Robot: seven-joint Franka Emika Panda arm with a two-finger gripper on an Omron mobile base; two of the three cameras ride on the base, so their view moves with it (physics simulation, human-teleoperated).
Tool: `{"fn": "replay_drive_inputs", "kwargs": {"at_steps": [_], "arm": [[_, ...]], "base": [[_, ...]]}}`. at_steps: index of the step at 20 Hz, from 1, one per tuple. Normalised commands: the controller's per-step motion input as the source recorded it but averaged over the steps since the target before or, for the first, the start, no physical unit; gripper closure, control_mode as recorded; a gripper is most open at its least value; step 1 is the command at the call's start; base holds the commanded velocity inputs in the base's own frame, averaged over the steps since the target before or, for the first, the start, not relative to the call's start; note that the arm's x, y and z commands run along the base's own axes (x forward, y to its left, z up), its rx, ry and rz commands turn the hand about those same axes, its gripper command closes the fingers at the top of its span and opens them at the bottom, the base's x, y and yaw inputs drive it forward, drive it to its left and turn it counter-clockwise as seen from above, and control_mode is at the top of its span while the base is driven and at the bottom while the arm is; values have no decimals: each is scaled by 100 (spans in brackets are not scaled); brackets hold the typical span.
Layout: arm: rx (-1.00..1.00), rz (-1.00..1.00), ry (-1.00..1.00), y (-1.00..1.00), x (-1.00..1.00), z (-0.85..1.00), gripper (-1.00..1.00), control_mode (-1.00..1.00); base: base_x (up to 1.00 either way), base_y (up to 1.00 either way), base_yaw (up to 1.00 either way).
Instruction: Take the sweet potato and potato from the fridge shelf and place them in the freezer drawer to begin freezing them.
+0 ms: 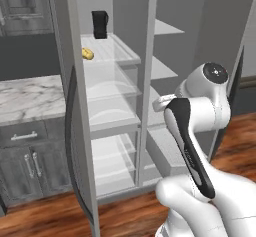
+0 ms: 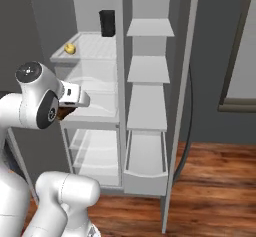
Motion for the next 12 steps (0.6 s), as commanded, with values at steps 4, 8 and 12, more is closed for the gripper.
{"fn": "replay_drive_inputs", "kwargs": {"at_steps": [4,8,12], "arm": [[0,0,0,0,0,0,100,100],[0,0,0,0,0,0,100,100],[0,0,0,0,0,0,100,-100]], "base": [[-47,-51,-21],[-17,-23,-8],[0,0,0]]}}
